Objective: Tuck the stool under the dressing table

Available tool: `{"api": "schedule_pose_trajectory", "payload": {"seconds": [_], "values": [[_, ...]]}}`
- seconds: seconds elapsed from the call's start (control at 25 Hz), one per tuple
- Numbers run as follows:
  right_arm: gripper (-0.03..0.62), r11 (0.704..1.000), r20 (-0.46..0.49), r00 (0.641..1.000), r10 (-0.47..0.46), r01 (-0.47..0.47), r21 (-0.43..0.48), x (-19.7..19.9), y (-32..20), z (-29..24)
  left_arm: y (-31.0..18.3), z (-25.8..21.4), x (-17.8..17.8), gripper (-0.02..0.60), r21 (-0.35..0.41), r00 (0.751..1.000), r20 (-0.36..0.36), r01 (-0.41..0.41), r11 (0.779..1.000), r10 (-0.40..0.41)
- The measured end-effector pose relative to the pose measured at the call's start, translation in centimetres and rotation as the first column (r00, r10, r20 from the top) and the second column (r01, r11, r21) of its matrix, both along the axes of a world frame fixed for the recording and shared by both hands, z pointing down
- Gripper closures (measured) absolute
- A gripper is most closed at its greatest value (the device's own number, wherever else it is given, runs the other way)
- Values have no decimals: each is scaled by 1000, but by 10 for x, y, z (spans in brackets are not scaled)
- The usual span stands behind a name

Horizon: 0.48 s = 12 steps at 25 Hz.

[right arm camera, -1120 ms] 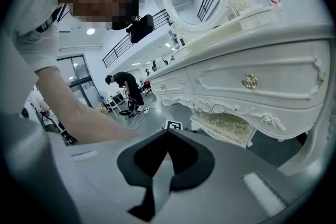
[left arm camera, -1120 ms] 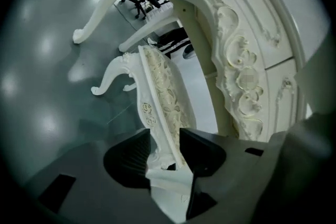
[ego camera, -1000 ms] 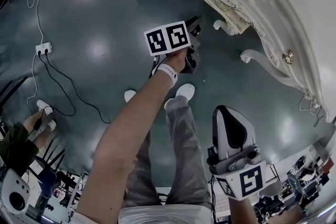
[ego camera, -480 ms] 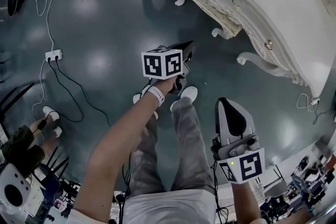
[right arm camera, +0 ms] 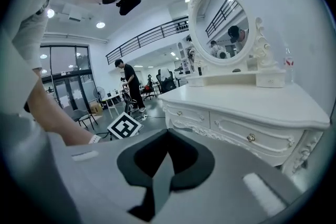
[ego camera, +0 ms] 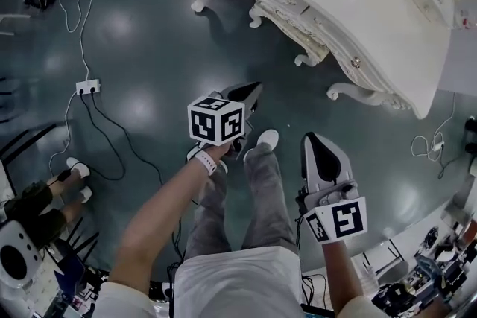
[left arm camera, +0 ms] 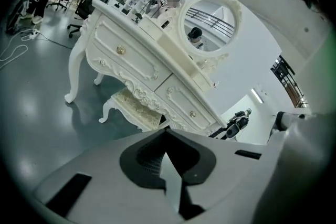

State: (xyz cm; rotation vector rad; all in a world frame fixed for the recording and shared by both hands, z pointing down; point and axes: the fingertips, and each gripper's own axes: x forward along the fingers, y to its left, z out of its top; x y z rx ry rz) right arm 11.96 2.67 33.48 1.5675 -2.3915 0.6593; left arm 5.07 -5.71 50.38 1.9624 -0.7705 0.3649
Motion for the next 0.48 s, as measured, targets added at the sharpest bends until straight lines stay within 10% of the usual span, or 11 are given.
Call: {"api": "schedule_pose_trajectory", "payload": {"seconds": [0.48], "values": [[583,999,-52,999,-1,3,49,-22,24,-70,55,-150,-60,574,226,1000,-6,27,974,-27]]}}
